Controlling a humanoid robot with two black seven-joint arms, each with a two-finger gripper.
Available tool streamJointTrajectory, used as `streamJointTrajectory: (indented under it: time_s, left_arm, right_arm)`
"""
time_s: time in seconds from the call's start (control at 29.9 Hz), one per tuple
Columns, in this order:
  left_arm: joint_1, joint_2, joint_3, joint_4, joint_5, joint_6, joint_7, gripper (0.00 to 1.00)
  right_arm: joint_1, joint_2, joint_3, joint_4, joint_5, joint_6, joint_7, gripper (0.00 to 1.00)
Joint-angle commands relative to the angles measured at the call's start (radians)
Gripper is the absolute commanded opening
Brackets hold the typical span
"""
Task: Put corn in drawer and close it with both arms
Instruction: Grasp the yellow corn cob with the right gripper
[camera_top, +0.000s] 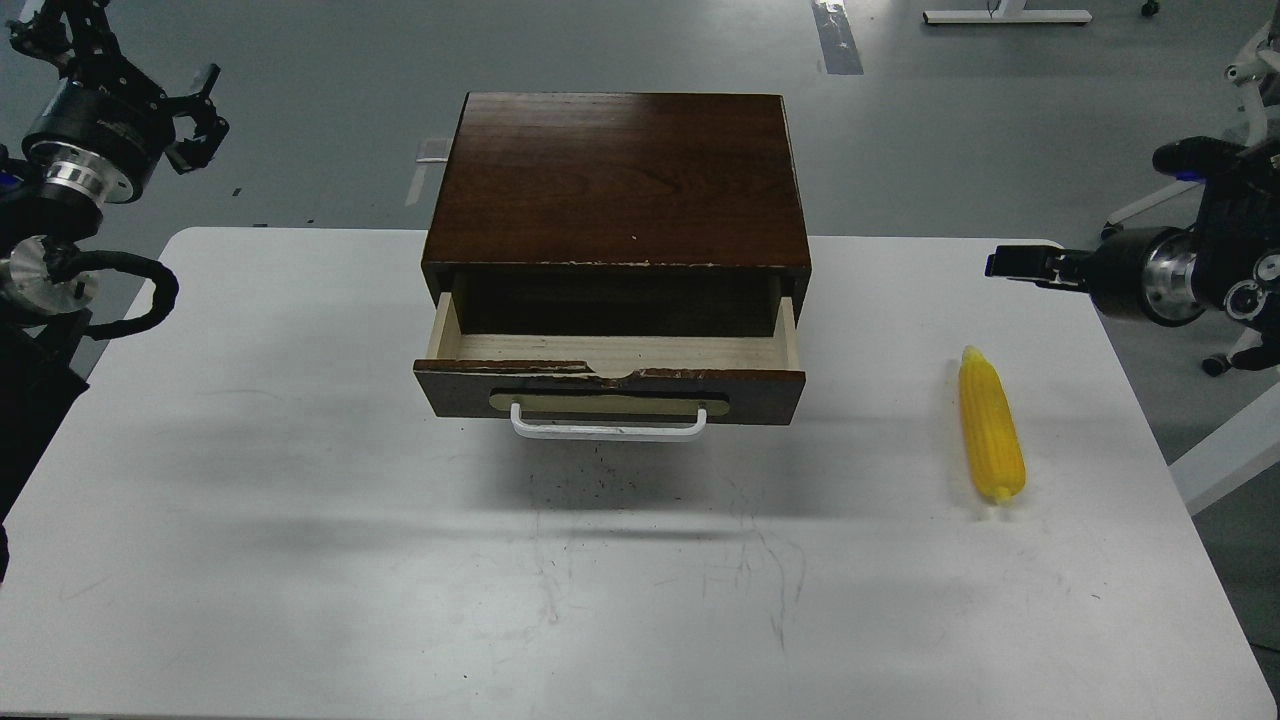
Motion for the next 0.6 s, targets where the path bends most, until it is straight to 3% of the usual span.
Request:
streamJointTrajectory:
  time_s: [0.0, 0.23, 0.5, 0.57]
  left_arm:
    - [0.004, 0.000, 0.001, 0.001, 0.000, 0.000, -0.001, 0.98]
    - [0.005, 0.005, 0.001, 0.002, 0.000, 0.000, -0.001, 0.98]
    - [0.015, 0.023, 0.001, 0.002, -0.002, 0.000, -0.001, 0.98]
    - [0.016, 0.026, -0.001, 0.002, -0.002, 0.000, -0.001, 0.98]
  right_arm:
    - [-0.062, 0.003, 0.002, 0.005, -0.004, -0.025, 0.002, 0.98]
    - [-0.153, 0.063, 0.000, -0.003, -0.004, -0.054, 0.004, 0.86]
    - [-0.189, 0.098, -0.020, -0.012, -0.004, -0.056, 0.001, 0.65]
    - [-0.188, 0.098, -0.032, -0.013, -0.004, -0.056, 0.008, 0.52]
